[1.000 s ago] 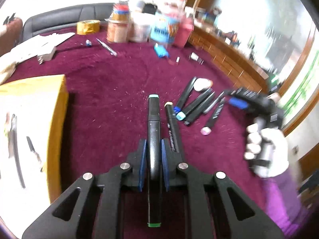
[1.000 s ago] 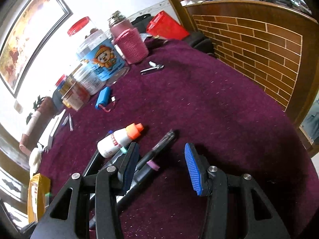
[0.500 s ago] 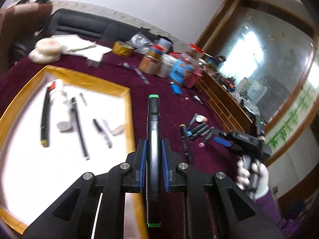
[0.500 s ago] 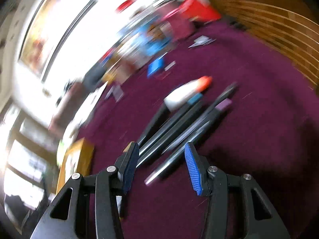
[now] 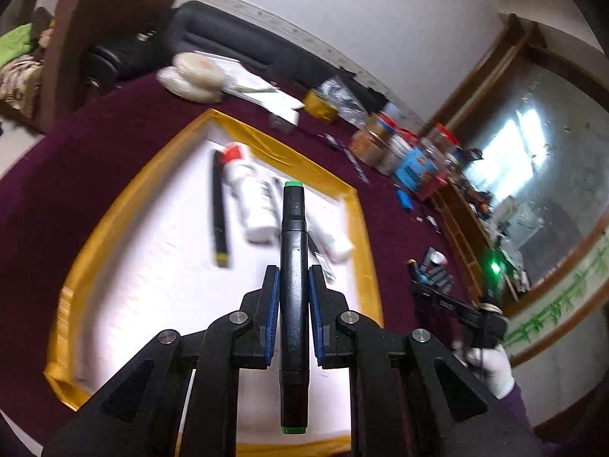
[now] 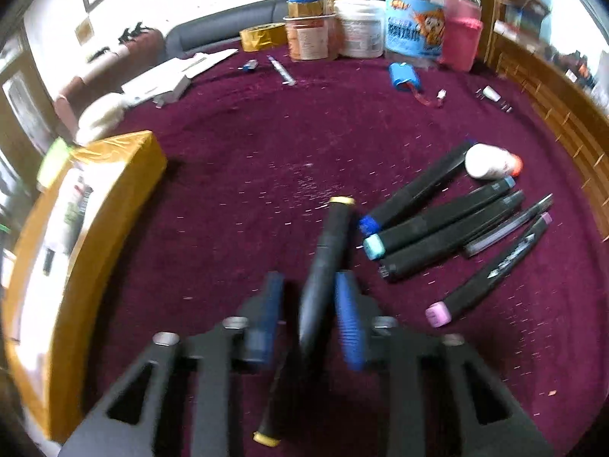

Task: Organize rigid objects
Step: 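Grasp a black marker with yellow cap with the right gripper, then lower both markers into the tray and open both grippers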

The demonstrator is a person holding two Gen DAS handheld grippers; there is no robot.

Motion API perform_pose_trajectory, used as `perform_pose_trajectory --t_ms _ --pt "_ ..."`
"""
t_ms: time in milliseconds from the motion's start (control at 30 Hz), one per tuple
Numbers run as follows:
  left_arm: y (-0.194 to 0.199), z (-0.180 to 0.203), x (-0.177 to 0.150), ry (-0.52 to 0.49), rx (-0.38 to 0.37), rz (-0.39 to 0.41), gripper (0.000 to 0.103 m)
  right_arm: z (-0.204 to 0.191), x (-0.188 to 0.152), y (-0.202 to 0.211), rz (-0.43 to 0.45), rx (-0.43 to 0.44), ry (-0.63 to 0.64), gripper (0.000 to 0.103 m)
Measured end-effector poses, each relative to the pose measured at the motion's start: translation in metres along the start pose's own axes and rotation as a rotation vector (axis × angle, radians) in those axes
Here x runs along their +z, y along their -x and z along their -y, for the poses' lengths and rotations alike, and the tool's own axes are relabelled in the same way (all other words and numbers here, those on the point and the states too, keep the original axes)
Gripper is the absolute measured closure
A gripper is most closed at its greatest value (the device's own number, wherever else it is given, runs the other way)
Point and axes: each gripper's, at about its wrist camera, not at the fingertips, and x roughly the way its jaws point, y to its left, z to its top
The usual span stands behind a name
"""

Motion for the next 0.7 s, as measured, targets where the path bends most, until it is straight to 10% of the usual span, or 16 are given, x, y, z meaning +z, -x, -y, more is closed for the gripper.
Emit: perform_pose_trajectory --t_ms 700 --pt "-0.083 -0.047 0.062 0.015 0.257 -0.217 0.091 -0.032 0.013 0.058 0.030 0.349 -0.028 0.090"
